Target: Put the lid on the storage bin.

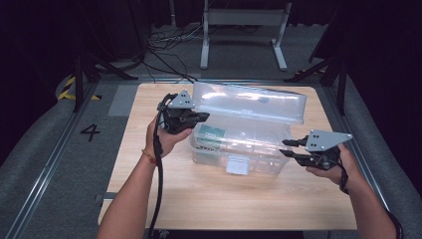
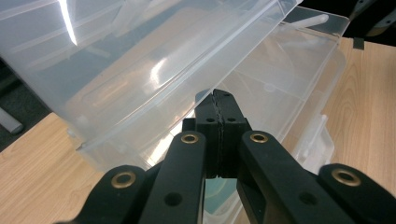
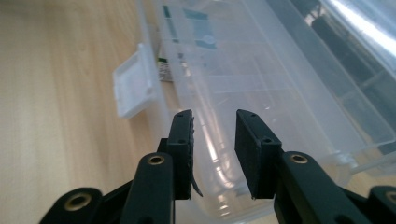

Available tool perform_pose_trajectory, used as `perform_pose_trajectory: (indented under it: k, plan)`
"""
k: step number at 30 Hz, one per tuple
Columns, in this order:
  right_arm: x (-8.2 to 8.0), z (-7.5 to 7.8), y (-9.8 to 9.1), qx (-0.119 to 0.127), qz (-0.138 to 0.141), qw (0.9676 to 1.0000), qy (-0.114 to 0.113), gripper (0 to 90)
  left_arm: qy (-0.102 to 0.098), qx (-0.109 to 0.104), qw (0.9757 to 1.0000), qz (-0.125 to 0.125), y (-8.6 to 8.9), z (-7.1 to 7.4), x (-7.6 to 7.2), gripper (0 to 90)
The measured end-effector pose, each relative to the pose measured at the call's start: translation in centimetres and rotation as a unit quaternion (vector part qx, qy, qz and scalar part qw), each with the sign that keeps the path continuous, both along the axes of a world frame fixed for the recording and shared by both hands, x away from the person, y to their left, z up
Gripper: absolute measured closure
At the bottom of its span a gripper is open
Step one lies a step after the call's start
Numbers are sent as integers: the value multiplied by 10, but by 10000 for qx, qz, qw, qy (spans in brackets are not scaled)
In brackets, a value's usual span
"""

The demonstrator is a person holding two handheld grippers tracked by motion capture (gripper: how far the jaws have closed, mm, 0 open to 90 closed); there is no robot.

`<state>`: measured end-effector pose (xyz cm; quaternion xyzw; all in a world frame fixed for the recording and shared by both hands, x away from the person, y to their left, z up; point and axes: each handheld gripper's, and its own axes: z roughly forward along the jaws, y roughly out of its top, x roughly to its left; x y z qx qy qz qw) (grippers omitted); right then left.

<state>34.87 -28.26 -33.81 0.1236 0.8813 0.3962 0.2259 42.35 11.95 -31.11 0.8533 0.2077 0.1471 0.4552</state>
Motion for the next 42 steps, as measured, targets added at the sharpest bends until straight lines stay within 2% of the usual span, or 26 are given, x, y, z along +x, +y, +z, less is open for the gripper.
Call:
perform_pose_trajectory:
  k: [3,8,12,19,29,36,42]
  plan:
    - [-6,0,-9,-18,-73,10000,-30,672,-37,134,9999,-44,-2,-1,-2,900]
    - [-10,-2,-17,-66,-166,9998,-51,636,-21,140,9999,-61,-2,-4,-5,900]
    - [-11,-6,-24,-12,-258,9997,6,617,-19,193,9998,-92,-1,-8,-7,900]
    - [-14,-20,-36,-48,-432,9988,222,608,23,157,9998,-144,4,-13,-12,900]
    - [-19,-44,-58,45,-709,9964,452,590,26,422,9988,-228,5,-20,-18,900]
    - [-19,-60,-66,74,-834,9948,584,575,57,452,9986,-282,7,-22,-22,900]
    - [-21,-68,-71,145,-921,9936,636,562,83,529,9980,-329,8,-26,-27,900]
